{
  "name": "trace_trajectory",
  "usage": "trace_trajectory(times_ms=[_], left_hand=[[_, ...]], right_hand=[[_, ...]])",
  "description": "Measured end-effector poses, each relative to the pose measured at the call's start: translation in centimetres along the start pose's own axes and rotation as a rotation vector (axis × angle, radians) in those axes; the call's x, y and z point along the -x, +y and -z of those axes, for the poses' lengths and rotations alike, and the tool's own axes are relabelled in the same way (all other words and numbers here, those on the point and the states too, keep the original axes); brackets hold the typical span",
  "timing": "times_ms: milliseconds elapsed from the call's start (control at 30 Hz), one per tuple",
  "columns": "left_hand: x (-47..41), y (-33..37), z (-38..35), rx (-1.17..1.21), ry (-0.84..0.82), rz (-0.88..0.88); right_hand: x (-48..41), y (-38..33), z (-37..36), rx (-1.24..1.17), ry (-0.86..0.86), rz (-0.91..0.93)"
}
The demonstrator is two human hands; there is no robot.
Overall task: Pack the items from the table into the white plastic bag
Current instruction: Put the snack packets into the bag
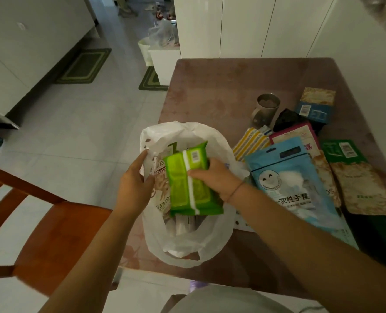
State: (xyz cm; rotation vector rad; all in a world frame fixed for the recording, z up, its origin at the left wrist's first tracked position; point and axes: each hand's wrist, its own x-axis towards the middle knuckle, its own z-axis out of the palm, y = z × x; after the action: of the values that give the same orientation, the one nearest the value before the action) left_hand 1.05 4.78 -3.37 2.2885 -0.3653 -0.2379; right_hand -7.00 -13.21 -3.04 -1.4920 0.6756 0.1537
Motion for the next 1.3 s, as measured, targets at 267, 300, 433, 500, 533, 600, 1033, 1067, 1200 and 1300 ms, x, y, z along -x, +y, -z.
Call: trace_trajectory(times_ms=[267, 300, 433, 500, 533, 600, 1033, 1067, 1200, 1300], left_hand=[[0.2, -0.6, 0.9, 0.076, 0.017, 0.026], [0.2, -0.6, 1.0, 0.103, 0.013, 0.024], [-0.3, -0.2, 1.5, 0.190, 0.029, 0.006], [-0.6, 0.1, 1.7, 0.183, 0.038, -0.007], [-0.7, 0.2, 1.8, 0.189, 0.034, -0.006], [-0.7, 0.6, 1.6, 0.198, 0.020, -0.002], [-0.6, 1.0, 0.1, 0.067, -0.002, -0.036], [-0.6, 0.9, 0.1, 0.071, -0.009, -0.036], [-0.9, 0.7, -0.3, 0.060, -0.004, -0.025], [-1.0, 0.7, -0.6, 0.026, 0.007, -0.037]], right_hand=[[-0.3, 4.9, -6.2, 0.126, 0.024, -0.078], [-0.6, 4.8, -6.0, 0.117, 0.031, -0.079], [-2.7, 3.0, -4.2, -0.011, 0.302, -0.035], [-4.0, 1.9, -3.2, -0.034, 0.377, -0.033], [-4.6, 1.4, -2.8, 0.007, 0.363, -0.038], [-5.6, 1.1, -2.3, 0.140, 0.302, -0.035], [-2.0, 3.9, -0.1, 0.690, 0.144, 0.376], [-1.4, 3.7, 1.5, 0.625, 0.263, 0.441], [0.7, 5.5, 10.7, 0.841, 0.893, 0.281], [2.0, 8.3, 15.1, 0.854, 0.987, -0.014]])
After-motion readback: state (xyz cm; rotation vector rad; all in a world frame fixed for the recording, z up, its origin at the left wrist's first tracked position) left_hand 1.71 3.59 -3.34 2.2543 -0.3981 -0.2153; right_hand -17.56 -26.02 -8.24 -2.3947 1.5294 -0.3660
